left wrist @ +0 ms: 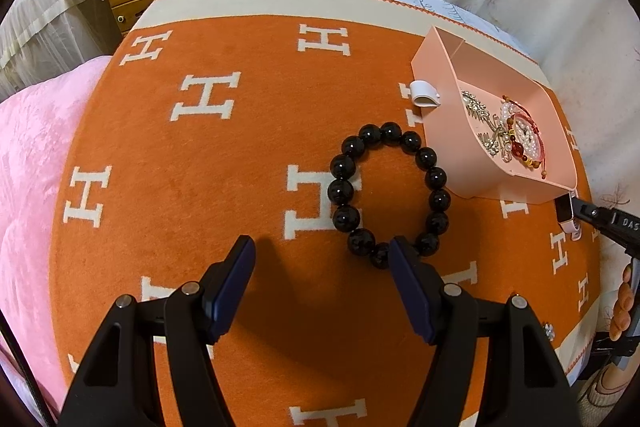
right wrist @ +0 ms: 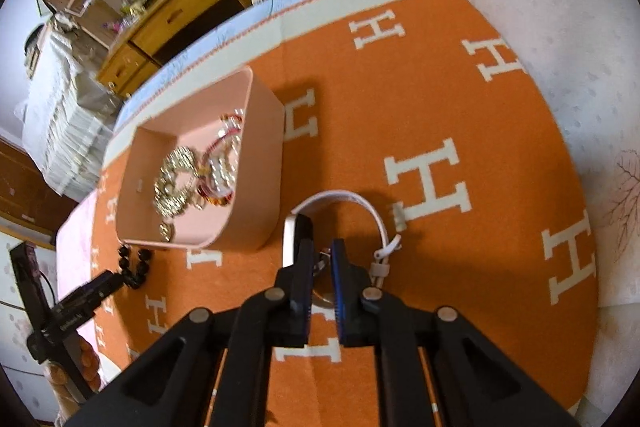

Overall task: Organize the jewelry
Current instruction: 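Grasp the black bead bracelet with left tool while right tool grasps the watch strap, then carry the black bead bracelet into the pink tray with left tool and open it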

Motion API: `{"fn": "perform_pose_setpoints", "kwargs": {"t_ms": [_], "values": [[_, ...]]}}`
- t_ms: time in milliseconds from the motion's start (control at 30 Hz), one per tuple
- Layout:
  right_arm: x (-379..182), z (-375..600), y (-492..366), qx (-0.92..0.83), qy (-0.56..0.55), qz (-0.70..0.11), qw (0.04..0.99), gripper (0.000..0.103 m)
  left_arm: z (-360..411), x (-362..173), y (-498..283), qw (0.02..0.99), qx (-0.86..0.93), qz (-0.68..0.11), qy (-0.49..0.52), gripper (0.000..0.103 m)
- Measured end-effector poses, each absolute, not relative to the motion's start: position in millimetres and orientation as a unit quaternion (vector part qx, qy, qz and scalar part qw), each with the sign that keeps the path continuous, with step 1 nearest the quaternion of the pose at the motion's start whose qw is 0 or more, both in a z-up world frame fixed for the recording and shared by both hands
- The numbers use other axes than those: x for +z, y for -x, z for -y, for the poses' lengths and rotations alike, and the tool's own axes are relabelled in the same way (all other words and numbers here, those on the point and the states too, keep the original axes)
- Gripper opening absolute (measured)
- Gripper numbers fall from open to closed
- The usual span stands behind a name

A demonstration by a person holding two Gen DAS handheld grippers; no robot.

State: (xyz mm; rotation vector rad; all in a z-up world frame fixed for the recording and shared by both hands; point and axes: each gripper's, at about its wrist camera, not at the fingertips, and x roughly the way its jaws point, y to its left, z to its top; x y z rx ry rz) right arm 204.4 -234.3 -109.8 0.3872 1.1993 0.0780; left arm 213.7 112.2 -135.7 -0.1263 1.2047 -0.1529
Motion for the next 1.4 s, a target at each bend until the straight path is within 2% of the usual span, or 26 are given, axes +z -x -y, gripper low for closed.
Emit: {"fn": "perform_pose_setpoints", "kwargs": {"t_ms": [233,400,433,600,1033,1067,1100,1133,1167,1267,1400], "values": [[-112.2,227.8,-203.8,0.033,-0.155,-0.561,0.812,0.006,-111.3,-135.7,-214.1,0.819,-0.073,-0.566,0.059,0.067],[-100.8,232.5,-197.7,0.013,-0.150,-0.527,0.836,0.005,-107.9,-134.1,-215.9,0.820,-0.075,-0.565,0.057,0.067],[-98.5,233.3,-197.0,0.011,-0.150,-0.522,0.840,0.001,-107.3,-133.9,-216.6,0.820,-0.075,-0.564,0.056,0.067],[-88.0,229.0,-194.1,-0.012,-0.112,-0.495,0.862,0.001,-103.9,-135.3,-221.1,0.819,-0.072,-0.567,0.054,0.067],[-72.8,227.8,-188.2,-0.007,-0.113,-0.465,0.878,0.001,-100.3,-139.8,-237.9,0.815,-0.065,-0.574,0.040,0.066],[-72.3,227.2,-187.9,-0.005,-0.114,-0.465,0.878,0.001,-98.4,-140.1,-240.6,0.816,-0.062,-0.574,0.035,0.062],[-71.7,226.4,-187.5,-0.003,-0.115,-0.464,0.878,0.001,-97.2,-139.6,-242.1,0.818,-0.056,-0.572,0.025,0.045],[-70.7,225.7,-186.6,0.000,-0.117,-0.463,0.879,0.001,-95.7,-138.9,-243.7,0.819,-0.046,-0.571,0.014,0.021],[-69.9,223.7,-185.9,0.001,-0.118,-0.462,0.879,0.001,-96.1,-138.1,-245.6,0.818,-0.046,-0.573,0.016,0.013],[-63.8,220.8,-183.2,0.012,-0.121,-0.456,0.882,0.001,-101.0,-136.3,-246.4,0.810,-0.067,-0.579,0.062,0.012],[-52.4,215.9,-179.6,0.028,-0.126,-0.444,0.887,0.001,-97.4,-110.7,-232.5,0.830,-0.081,-0.548,0.064,0.012]]}}
